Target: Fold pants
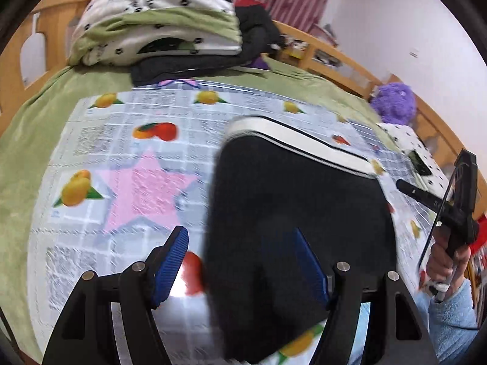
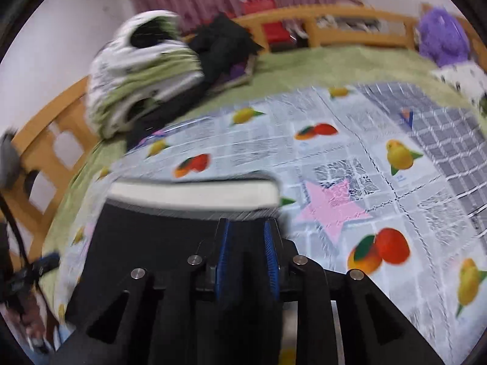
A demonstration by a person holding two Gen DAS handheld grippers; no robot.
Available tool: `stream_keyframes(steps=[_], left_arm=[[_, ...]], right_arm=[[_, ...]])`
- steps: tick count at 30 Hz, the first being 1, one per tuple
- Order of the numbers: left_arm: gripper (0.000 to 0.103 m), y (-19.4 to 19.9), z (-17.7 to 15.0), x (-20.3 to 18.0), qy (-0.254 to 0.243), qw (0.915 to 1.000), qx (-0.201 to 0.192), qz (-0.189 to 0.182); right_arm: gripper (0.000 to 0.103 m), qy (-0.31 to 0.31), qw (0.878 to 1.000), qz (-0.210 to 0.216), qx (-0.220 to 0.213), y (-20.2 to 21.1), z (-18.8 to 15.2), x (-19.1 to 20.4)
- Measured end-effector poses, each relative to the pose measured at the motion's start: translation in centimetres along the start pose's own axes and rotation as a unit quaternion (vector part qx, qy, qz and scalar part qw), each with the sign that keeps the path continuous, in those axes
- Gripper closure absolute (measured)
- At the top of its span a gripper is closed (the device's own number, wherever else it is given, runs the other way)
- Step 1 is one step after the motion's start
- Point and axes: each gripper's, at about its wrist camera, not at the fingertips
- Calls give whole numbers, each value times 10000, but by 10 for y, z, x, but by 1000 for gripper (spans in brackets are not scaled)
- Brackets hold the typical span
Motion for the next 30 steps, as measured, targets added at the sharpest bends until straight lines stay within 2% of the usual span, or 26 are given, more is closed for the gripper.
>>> stream_keyframes(steps=[3,6,7,8,9,12,14,16,18,20,23,25,27,30], left_arm=[[34,-11,-28,-5,50,9996,277,-32],[34,-46,-68,8,521,9936,995,-128],[34,-49,-74,11,605,9924,1051,-196],[33,-43,-77,9,527,9944,892,-189],[34,-37,-74,6,455,9949,892,-102],[34,-13,-63,-3,223,9978,617,26],[34,9,-52,-9,2,9996,228,172],[34,18,-42,-12,-153,9999,8,80],[35,14,-32,-14,-193,9998,-80,-69],[35,-6,-29,-18,-233,9994,74,-259],[38,-42,-47,-15,-139,9978,636,-94],[38,-45,-58,-18,-330,9979,552,50],[37,-39,-59,-27,-644,9958,634,154],[37,-27,-33,-28,-575,9969,537,-97]], right_arm=[[80,519,9986,60,-56,20,-41,26],[79,679,9967,11,444,-1,-81,34],[79,690,9961,-145,532,-10,-94,34],[79,736,9961,-254,408,-11,-102,35],[79,802,9955,-337,370,-7,-106,38],[79,754,9950,-109,647,1,-97,37],[77,595,9965,50,592,12,-92,31],[69,513,9979,17,404,19,-88,27],[68,448,9979,-142,436,13,-92,24],[67,407,9968,-216,658,-1,-101,24],[68,683,9958,-343,498,2,-109,31],[68,628,9962,-214,571,5,-106,27],[68,507,9969,-72,592,8,-97,22],[68,464,9985,-84,286,12,-76,18]])
Point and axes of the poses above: each gripper's, at about its wrist camera, not at the fingertips, and y roughly against the way its jaws point, x to its left, z to its top, and after that the axes turned 9 degrees about -z, right-handed
